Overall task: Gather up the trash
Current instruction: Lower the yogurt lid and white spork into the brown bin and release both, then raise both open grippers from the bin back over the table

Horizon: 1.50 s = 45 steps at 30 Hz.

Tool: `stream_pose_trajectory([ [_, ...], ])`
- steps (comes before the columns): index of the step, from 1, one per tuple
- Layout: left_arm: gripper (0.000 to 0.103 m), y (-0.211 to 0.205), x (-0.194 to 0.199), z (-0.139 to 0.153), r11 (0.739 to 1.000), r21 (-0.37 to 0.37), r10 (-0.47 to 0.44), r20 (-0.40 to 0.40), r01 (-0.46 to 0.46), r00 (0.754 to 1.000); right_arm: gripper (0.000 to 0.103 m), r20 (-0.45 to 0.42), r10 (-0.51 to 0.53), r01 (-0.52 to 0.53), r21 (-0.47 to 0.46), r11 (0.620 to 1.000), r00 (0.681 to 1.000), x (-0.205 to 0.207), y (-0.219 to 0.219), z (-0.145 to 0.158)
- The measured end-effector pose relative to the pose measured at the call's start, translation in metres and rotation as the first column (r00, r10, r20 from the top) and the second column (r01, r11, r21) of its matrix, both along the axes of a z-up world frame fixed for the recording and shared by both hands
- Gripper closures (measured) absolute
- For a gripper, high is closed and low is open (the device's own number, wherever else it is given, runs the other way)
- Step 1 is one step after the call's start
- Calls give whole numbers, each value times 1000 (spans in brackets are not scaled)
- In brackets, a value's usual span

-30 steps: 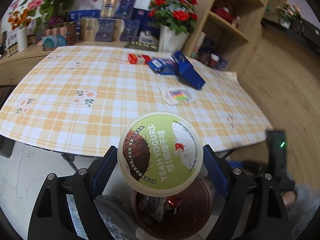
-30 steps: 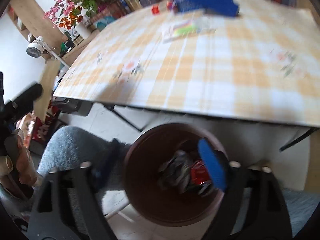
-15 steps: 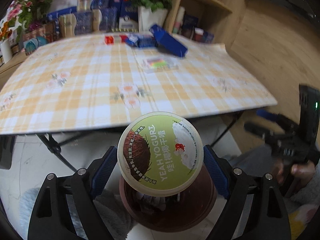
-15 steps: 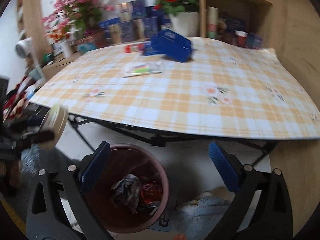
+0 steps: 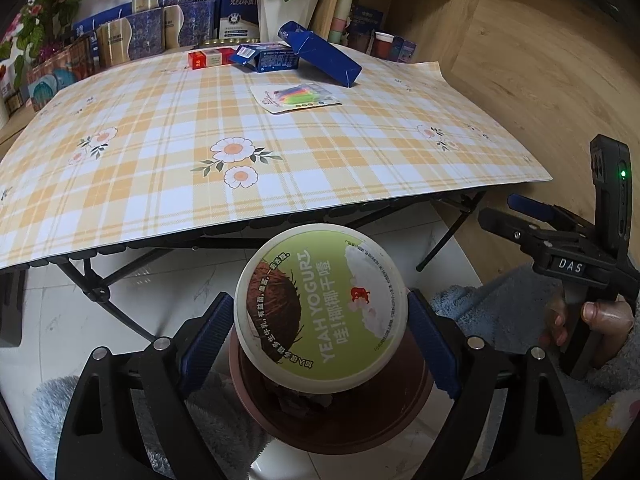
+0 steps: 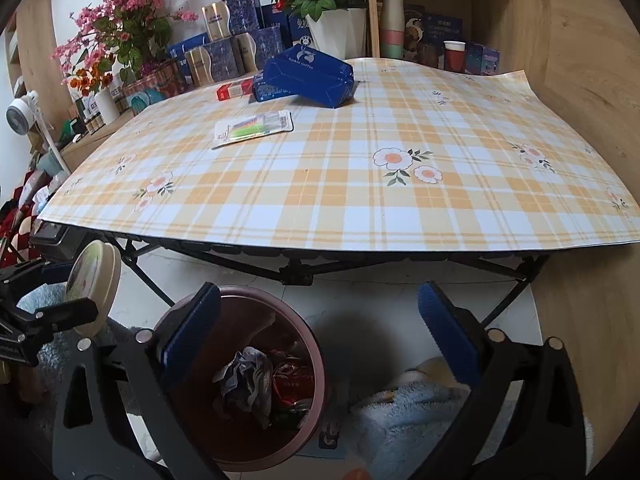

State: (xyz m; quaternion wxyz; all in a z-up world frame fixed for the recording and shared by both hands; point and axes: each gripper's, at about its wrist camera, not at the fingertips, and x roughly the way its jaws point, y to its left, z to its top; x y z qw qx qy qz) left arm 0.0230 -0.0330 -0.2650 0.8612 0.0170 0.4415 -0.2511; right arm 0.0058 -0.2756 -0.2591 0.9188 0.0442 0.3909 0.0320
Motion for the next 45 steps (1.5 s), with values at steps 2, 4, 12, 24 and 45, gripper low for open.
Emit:
stream_pose_trajectory([
  [2,18,0,1,-1,1000,-2,2,-9,-2,1000,6,-1,3,-3,-1,1000,1000,0,1,0],
  [4,18,0,3,-3,1000,0,6,-16,-6,1000,6,-2,3,-3,-2,1000,1000,0,2,0],
  [12,15,6,7,-3,999,-9,42,-25,-43,999,6,-11,10,-10,-3,1000,1000,0,4,-1],
  [24,14,13,9,-3,996,-12,85,-26,-85,996,6,-13,11,-11,-5,1000,1000,1,5,-2],
  [45,14,17,13,3,993,-23,111,-26,-111,993,6,-17,10,-11,-23,1000,1000,2,6,-3],
])
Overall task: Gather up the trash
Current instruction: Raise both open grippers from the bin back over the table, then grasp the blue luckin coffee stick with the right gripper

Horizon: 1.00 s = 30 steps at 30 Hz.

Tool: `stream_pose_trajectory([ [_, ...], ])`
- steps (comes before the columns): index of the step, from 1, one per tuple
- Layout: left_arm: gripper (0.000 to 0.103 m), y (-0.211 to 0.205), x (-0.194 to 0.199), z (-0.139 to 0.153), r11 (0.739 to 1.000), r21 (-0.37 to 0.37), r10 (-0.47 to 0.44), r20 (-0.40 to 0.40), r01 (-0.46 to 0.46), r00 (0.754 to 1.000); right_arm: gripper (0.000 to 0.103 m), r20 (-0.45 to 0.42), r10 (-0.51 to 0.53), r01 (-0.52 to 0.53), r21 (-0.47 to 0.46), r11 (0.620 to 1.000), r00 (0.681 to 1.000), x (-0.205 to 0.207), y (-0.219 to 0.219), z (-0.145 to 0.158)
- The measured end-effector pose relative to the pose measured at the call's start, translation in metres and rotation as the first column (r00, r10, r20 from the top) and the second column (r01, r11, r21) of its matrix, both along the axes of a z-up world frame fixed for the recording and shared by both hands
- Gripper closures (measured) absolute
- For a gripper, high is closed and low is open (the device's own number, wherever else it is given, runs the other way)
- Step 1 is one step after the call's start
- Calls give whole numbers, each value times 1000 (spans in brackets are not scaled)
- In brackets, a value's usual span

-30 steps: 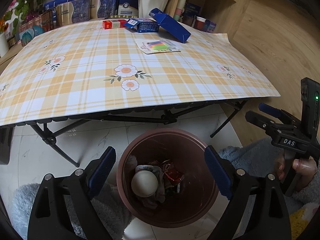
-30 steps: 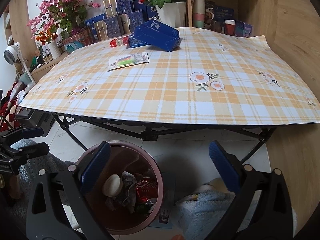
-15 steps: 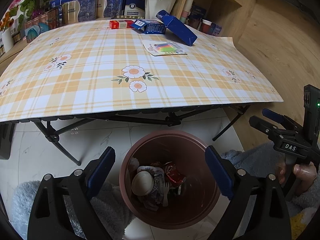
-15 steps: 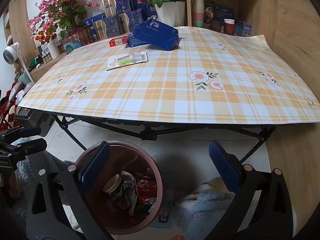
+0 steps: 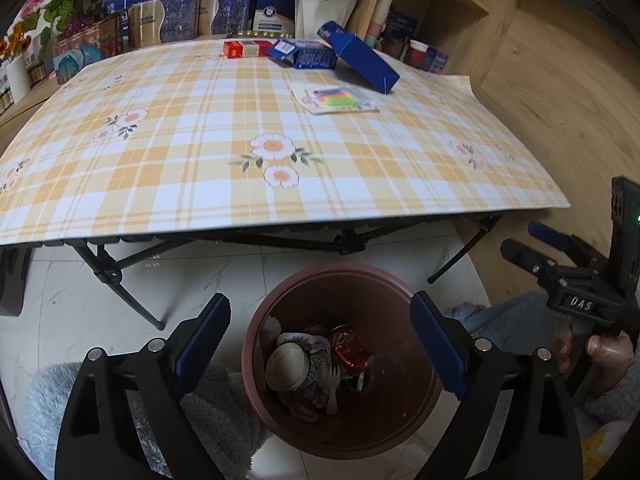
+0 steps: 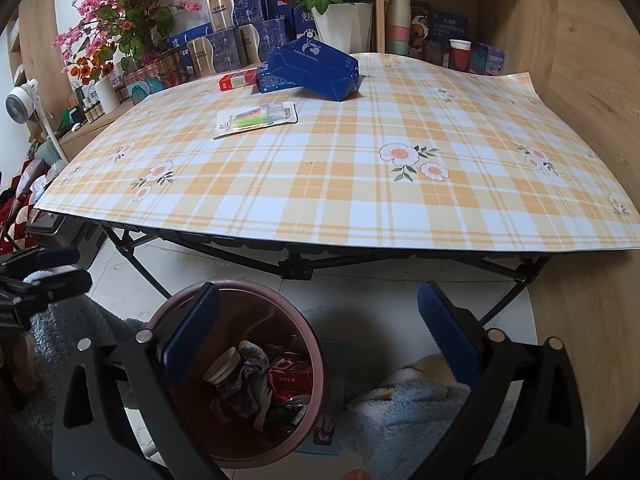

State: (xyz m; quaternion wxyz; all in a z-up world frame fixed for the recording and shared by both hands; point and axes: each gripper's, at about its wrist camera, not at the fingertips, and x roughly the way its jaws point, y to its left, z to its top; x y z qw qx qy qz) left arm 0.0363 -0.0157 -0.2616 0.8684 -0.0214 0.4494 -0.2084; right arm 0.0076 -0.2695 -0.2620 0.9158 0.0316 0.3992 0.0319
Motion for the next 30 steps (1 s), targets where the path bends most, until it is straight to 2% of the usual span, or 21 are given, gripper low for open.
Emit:
stream_pose_trajectory([
  [2,10,5,4,7,999,-40,5,7,-5,1000,6,-11,-2,2,-8,1000,1000,3,-1,3],
  [5,10,11,13,19,997,-83,4,15,-3,1000,6,-57,-3,2,-13,1000,998,18,-3,10],
  [8,10,19,32,40,995,-97,17,62,-11,998,6,-99,24,-26,-15,1000,995,50,-5,29],
  [11,9,28,52,56,994,-102,47,104,-36,993,6,-131,81,-85,-20,996,988,93,-1,56],
  [14,9,40,73,63,993,-100,80,135,-67,988,6,-234,164,-178,-39,983,958,150,12,78],
  [16,9,47,86,65,992,-91,98,143,-85,985,6,-292,190,-225,-91,970,937,188,25,87],
  [18,9,55,100,65,990,-94,114,142,-101,983,6,-329,186,-250,-162,955,926,227,39,94],
  [20,9,63,112,65,987,-111,128,140,-113,982,6,-349,183,-261,-192,946,919,261,49,99],
  [23,9,72,127,63,984,-122,148,139,-131,979,6,-399,143,-240,-205,949,906,318,61,97],
  [25,9,76,135,60,982,-127,156,133,-139,979,6,-461,103,-224,-216,950,881,357,71,85],
  [30,9,86,144,53,979,-139,165,125,-148,978,6,-546,-11,-235,-379,895,838,424,97,48],
])
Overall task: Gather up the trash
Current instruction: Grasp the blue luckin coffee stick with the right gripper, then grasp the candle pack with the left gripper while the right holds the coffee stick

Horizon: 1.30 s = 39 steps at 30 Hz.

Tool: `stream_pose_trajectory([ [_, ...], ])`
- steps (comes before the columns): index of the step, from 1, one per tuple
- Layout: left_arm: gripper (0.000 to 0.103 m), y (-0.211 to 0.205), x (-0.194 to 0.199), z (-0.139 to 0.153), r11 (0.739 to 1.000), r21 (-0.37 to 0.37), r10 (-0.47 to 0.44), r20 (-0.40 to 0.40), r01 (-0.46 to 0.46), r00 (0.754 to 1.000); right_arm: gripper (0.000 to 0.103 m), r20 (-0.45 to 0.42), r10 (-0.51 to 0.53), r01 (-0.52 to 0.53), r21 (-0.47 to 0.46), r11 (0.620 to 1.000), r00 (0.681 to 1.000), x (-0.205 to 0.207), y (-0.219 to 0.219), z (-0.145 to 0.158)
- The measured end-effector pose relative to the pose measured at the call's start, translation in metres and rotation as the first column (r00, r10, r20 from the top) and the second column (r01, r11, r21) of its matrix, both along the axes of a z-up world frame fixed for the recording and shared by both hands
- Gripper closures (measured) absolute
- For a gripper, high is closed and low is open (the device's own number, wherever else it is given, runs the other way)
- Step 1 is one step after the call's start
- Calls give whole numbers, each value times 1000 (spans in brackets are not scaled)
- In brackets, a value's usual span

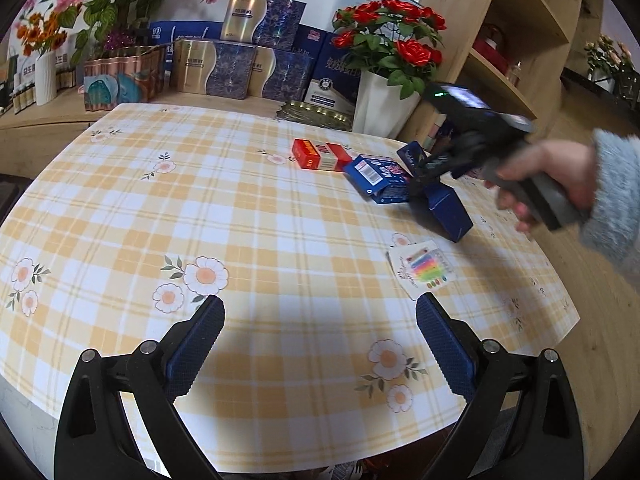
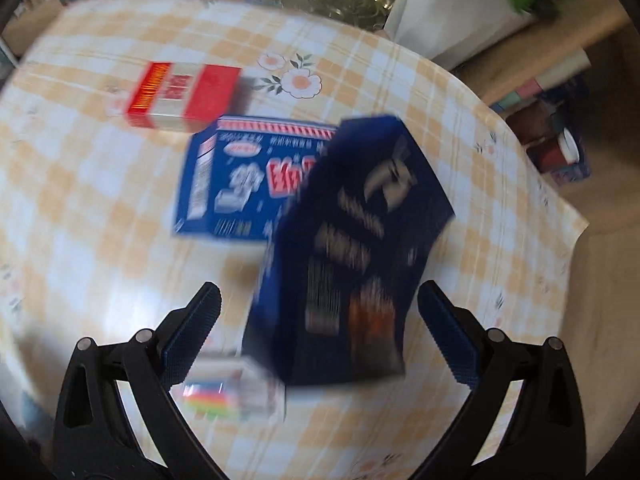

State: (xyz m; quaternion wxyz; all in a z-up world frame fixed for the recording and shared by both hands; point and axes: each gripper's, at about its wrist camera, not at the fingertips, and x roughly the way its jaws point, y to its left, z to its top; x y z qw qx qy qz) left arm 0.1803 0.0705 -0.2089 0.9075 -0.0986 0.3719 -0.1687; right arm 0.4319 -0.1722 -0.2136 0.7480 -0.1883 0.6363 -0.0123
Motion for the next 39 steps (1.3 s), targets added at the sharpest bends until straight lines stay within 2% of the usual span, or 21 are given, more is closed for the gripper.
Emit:
stream_pose_trajectory([
  [5,9,10,4,-8,1000,1,6,-16,-6,1000,8,-84,-34,28,-73,997,996,22,6,-27],
  [6,9,11,6,-10,1000,4,7,-19,-7,1000,9,-97,-36,29,-69,997,995,24,6,-31],
  [7,9,11,8,-12,1000,6,9,-22,-9,1000,18,-103,-36,30,-58,998,994,26,6,-33],
  [10,9,11,13,-15,1000,2,5,-32,-4,999,22,-98,-36,32,-48,998,995,25,1,-36],
  [14,9,4,16,-16,1000,-3,-12,-36,12,999,41,-75,-28,28,-1,1000,997,22,-16,-27],
  [15,9,1,16,-15,1000,-2,-20,-35,20,999,45,-52,-22,24,27,999,998,18,-21,-17],
  [17,9,-6,16,-13,999,6,-37,-28,37,999,59,-25,2,0,66,998,1000,10,-28,-3],
  [20,9,-22,16,-10,996,46,-77,-6,77,997,72,19,6,-9,145,989,1000,-7,-50,21],
  [24,9,-46,22,-9,987,64,-148,-11,148,989,76,57,-1,-14,255,967,998,-33,-83,40],
  [28,9,-70,36,-11,980,65,-183,-72,188,980,78,101,-62,20,369,929,993,-62,-122,48],
  [30,9,-83,43,-11,976,47,-209,-96,214,973,78,121,-73,21,388,922,990,-71,-136,47],
  [34,9,-115,53,-13,961,61,-258,-141,268,956,78,160,-104,24,434,901,982,-98,-156,43],
  [37,9,-141,58,-12,947,72,-300,-139,312,944,78,200,-115,8,470,883,973,-117,-165,41],
  [39,12,-160,61,-11,926,114,-346,-118,359,931,79,217,-132,5,504,863,967,-130,-171,39],
])
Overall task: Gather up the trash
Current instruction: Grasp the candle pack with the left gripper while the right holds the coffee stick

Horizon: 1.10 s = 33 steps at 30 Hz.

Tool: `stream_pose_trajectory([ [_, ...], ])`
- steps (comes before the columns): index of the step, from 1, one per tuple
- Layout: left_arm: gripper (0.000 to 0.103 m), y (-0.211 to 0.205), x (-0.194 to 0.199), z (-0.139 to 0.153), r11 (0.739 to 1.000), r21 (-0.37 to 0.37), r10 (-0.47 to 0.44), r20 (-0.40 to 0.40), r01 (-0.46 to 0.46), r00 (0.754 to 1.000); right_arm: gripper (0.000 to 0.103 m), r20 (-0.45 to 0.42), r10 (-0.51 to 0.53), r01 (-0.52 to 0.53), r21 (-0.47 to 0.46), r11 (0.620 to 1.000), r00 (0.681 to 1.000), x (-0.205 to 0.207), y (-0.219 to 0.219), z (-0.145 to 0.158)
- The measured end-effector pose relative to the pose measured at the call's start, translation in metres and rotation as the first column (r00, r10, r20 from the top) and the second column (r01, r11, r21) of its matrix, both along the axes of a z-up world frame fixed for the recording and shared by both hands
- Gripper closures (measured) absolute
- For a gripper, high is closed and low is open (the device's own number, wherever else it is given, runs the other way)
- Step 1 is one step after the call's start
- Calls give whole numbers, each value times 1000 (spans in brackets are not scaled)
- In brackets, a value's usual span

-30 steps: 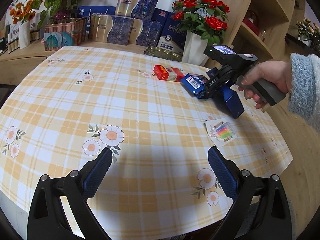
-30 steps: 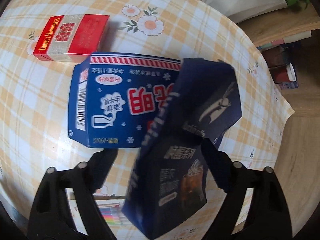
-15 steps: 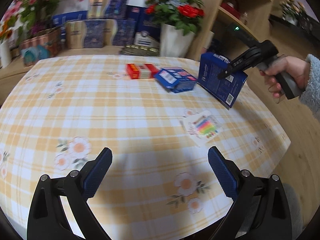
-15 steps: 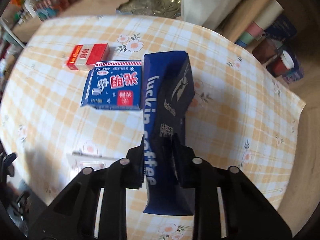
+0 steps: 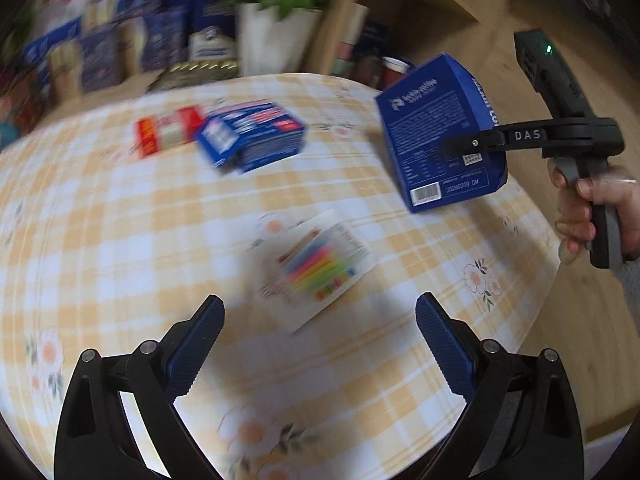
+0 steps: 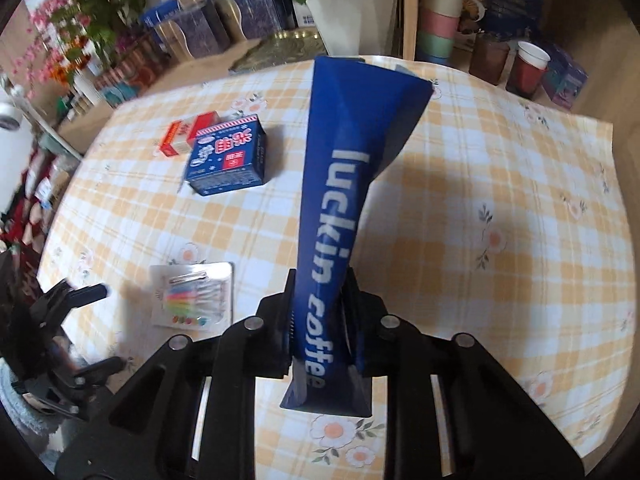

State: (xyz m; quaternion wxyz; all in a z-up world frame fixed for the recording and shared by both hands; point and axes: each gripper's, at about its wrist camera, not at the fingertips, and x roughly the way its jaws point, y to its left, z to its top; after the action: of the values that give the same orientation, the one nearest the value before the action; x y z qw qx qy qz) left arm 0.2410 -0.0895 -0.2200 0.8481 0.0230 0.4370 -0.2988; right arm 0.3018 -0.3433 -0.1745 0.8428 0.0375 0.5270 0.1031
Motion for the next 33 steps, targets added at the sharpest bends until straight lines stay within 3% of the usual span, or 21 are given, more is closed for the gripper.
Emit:
stream_pose_trajectory([
  [5,38,-34,19,-9,986,105,-136,24,133,990,79,63,-68,60,115,992,996,-32,-19,-5],
  [12,41,-57,36,-25,957,200,-215,11,209,977,79,96,-92,74,177,982,991,-59,-31,-15],
  [16,54,-69,43,-36,941,265,-224,23,210,974,79,95,-100,81,194,978,990,-63,-38,-18],
  [27,65,-72,49,-40,952,222,-230,57,213,971,79,103,-105,82,209,975,989,-67,-40,-21],
  [33,67,-47,43,-25,988,87,-133,51,128,990,79,123,-176,136,280,950,977,-74,-47,-19],
])
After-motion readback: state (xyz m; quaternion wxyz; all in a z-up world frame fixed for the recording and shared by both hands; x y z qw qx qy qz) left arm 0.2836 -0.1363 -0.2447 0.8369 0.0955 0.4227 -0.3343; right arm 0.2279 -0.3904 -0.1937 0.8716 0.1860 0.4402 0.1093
